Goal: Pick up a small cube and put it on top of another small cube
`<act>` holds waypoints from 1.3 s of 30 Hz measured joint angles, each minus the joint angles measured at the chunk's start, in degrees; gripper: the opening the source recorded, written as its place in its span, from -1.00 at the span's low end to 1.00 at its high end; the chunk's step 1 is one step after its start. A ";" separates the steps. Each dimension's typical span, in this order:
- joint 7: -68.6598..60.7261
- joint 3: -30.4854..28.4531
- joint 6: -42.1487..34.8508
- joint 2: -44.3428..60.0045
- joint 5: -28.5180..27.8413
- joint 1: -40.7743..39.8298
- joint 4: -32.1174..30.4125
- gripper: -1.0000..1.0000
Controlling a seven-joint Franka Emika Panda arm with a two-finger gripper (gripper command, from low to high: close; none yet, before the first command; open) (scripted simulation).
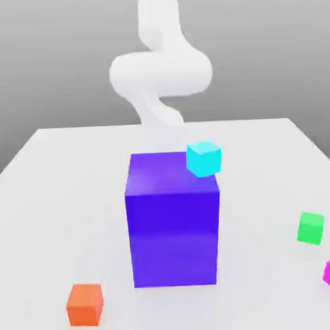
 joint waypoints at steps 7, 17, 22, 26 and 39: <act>-18.82 -2.75 4.25 14.24 4.77 11.58 -0.42 0.00; -44.01 -0.88 10.18 34.01 9.98 22.55 -0.99 0.00; -54.01 1.41 13.57 43.56 8.89 27.94 -1.42 0.00; -60.01 2.99 16.46 50.95 5.21 29.91 -1.85 0.00; -64.27 3.15 26.51 68.27 -3.87 34.30 -0.52 -1.00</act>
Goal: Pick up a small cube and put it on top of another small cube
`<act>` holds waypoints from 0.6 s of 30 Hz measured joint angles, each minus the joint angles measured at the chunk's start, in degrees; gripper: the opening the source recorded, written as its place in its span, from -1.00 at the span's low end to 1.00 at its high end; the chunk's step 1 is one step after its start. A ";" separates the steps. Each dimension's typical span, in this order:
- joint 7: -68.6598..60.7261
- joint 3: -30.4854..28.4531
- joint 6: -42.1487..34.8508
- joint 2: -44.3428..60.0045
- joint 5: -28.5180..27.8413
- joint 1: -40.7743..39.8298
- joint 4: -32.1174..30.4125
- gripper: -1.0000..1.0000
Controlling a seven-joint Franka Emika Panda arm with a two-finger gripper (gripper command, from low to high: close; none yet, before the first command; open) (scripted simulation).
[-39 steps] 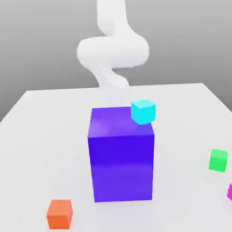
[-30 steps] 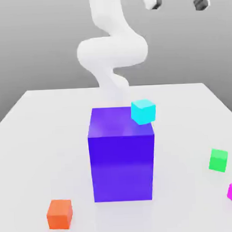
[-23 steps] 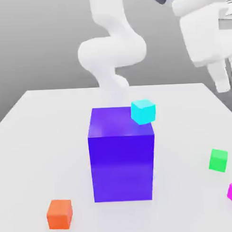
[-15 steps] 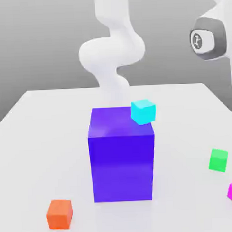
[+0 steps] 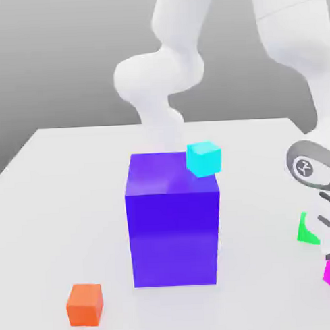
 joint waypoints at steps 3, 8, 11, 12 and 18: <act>0.02 -0.04 0.35 0.49 -0.10 0.05 0.10 -1.00; -1.69 0.86 -6.19 -8.56 0.18 -0.29 -2.43 -1.00; -9.35 3.18 -7.27 -14.50 -1.57 0.00 -7.23 -1.00; -12.43 4.16 -7.47 -16.44 -1.83 0.03 -8.96 -1.00; -35.41 8.40 -7.87 -27.70 1.92 4.18 -19.81 -1.00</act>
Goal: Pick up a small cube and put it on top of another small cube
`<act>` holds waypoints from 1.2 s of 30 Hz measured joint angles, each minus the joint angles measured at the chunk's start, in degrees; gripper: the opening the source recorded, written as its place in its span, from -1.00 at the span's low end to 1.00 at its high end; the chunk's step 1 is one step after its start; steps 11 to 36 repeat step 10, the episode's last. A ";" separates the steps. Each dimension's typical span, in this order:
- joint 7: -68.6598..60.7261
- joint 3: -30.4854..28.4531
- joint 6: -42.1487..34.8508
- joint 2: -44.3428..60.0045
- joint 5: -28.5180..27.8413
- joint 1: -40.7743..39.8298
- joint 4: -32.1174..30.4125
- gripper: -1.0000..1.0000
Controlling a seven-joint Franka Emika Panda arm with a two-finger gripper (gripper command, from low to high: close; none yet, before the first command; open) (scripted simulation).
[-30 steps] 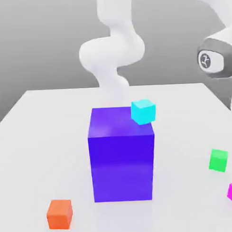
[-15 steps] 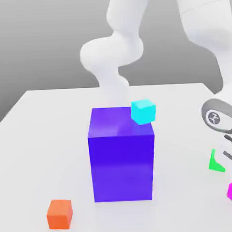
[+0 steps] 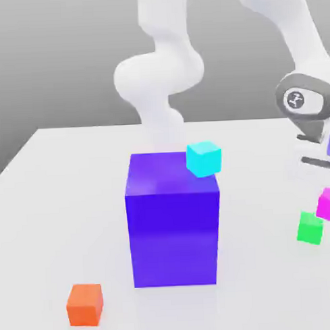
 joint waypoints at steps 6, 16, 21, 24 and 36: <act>-2.38 -2.52 8.45 7.06 -1.86 2.73 -1.42 -1.00; -1.33 -3.50 11.18 9.98 -3.32 3.21 -1.34 1.00; -1.33 -3.50 11.18 9.98 -3.32 3.21 -1.34 1.00; -1.33 -3.50 11.18 9.98 -3.32 3.21 -1.34 1.00; -1.33 -3.50 11.18 9.98 -3.32 3.21 -1.34 1.00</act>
